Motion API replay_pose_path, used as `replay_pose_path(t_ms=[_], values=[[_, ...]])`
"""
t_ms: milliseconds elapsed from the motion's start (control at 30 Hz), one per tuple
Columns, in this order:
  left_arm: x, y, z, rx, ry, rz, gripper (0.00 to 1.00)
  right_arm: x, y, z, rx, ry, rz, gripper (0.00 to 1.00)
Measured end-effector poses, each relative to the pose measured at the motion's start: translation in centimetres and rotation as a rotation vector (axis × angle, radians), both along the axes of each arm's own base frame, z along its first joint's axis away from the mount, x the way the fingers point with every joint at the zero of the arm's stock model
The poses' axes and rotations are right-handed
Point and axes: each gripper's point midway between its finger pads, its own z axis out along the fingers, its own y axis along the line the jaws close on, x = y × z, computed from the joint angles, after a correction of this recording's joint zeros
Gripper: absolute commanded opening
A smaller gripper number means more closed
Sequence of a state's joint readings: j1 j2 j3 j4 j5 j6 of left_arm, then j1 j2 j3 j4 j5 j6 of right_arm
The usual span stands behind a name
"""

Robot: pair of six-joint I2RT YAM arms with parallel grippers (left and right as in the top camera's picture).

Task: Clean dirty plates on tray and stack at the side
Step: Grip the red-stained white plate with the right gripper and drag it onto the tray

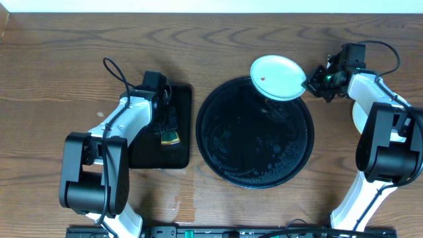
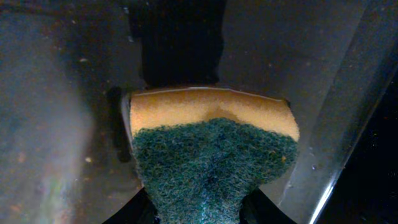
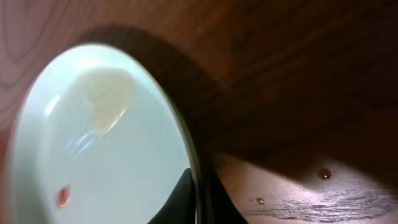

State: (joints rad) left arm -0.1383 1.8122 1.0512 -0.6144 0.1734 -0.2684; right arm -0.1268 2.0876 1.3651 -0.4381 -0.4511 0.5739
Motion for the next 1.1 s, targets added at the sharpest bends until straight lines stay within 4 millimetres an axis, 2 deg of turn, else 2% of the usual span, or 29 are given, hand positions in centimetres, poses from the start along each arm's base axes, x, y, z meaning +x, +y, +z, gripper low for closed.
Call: replay_pose_path(t_ms=[300, 600, 733, 800, 900, 967, 1033, 1100], values=[[0.0, 0.0, 0.0, 0.000, 0.000, 0.000, 0.35, -0.4, 0.0, -0.2, -0.005, 0.016, 0.006, 0.01], [0.0, 0.0, 0.0, 0.000, 0.000, 0.000, 0.35, -1.7, 0.7, 0.1, -0.018, 0.017, 0.132, 0.01], [0.0, 0.0, 0.0, 0.000, 0.000, 0.000, 0.36, -2.5, 1.1, 1.5, -0.050, -0.001, 0.197, 0.01], [0.0, 0.0, 0.0, 0.000, 0.000, 0.000, 0.35, -2.8, 1.6, 2.8, -0.074, -0.023, 0.236, 0.01], [0.0, 0.0, 0.0, 0.000, 0.000, 0.000, 0.36, -4.0, 2.8, 4.9, -0.118, -0.040, 0.311, 0.01], [0.0, 0.0, 0.0, 0.000, 0.000, 0.000, 0.36, -5.1, 3.9, 5.5, -0.141, -0.028, 0.366, 0.01], [0.0, 0.0, 0.0, 0.000, 0.000, 0.000, 0.36, -6.5, 4.8, 5.4, -0.163, 0.012, 0.415, 0.01], [0.0, 0.0, 0.0, 0.000, 0.000, -0.002, 0.42, -7.8, 5.5, 4.7, -0.202, 0.062, 0.460, 0.01]])
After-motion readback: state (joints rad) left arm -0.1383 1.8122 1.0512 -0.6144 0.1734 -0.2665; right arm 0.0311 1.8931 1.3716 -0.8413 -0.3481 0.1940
